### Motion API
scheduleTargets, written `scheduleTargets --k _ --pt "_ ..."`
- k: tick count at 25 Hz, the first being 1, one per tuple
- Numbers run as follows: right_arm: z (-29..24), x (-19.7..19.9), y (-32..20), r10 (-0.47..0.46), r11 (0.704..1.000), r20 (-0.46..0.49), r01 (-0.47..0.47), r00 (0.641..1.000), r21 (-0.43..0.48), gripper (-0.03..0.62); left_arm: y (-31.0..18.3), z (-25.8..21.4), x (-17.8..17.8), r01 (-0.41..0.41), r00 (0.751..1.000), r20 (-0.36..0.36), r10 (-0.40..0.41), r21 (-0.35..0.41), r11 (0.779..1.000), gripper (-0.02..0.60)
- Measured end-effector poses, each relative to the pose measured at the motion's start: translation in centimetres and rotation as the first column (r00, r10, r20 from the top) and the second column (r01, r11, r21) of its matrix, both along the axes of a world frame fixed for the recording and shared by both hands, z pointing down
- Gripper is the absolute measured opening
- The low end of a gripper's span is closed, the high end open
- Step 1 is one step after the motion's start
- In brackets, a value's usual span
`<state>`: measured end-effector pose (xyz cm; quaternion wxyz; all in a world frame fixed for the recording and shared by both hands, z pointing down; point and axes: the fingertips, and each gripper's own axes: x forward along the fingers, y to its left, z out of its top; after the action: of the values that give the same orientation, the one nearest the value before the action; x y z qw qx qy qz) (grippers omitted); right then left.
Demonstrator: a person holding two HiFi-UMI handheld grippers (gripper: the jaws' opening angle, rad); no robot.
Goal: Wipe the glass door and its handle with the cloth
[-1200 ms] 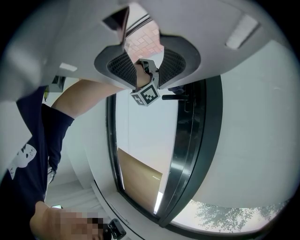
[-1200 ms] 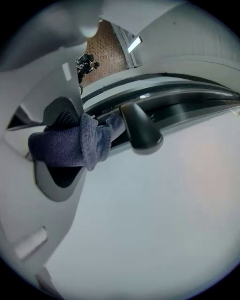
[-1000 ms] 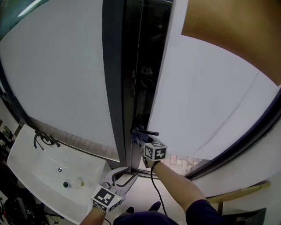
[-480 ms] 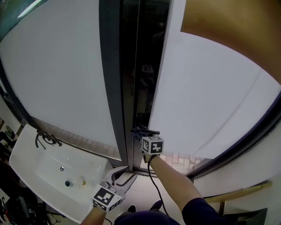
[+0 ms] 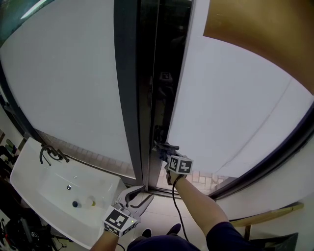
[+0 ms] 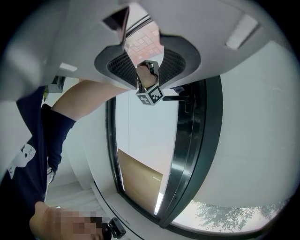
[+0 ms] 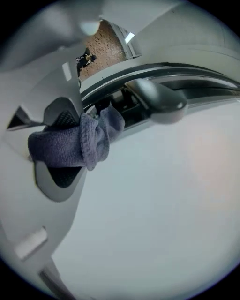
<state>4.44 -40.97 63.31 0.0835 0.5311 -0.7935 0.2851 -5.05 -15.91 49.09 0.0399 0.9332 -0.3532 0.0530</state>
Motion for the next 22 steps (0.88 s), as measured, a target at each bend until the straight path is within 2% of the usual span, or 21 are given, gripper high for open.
scheduleTargets --k 3,5,8,10,15,18,22 --pt "3.5 0.5 1.4 -0.004 0.996 0.066 0.010 0.998 -0.090 0.147 -0.1 0.1 -0.1 0.007 1.000 0.008 -0.007 -0.018 1.000 0.144" --pt "5.2 -0.8 2.3 -0.040 0.989 0.124 0.057 0.991 -0.139 0.147 -0.1 0.2 -0.2 0.010 1.000 0.010 -0.010 -0.018 1.000 0.144" --pt "5.7 -3.9 2.9 -0.112 0.978 0.215 0.146 0.970 -0.152 0.147 -0.2 0.3 0.0 0.010 1.000 0.011 -0.009 -0.010 1.000 0.144" --pt "5.1 -5.4 2.4 -0.128 0.976 0.257 0.169 0.958 -0.141 0.147 -0.1 0.7 0.0 0.013 1.000 0.024 -0.013 -0.026 1.000 0.144" --pt "3.7 -7.0 -0.1 -0.153 0.978 0.245 0.182 0.957 -0.098 0.147 0.0 1.5 -0.6 0.036 0.999 0.041 -0.034 -0.037 0.999 0.144" --pt "3.3 -6.6 -1.2 -0.143 0.982 0.227 0.166 0.963 -0.089 0.147 0.0 2.0 -1.1 0.056 0.997 0.047 -0.054 -0.043 0.998 0.144" --pt "2.8 -5.3 -1.3 -0.101 0.988 0.266 0.128 0.959 -0.086 0.147 0.1 2.2 -1.1 0.055 0.998 0.047 -0.052 -0.060 0.997 0.144"
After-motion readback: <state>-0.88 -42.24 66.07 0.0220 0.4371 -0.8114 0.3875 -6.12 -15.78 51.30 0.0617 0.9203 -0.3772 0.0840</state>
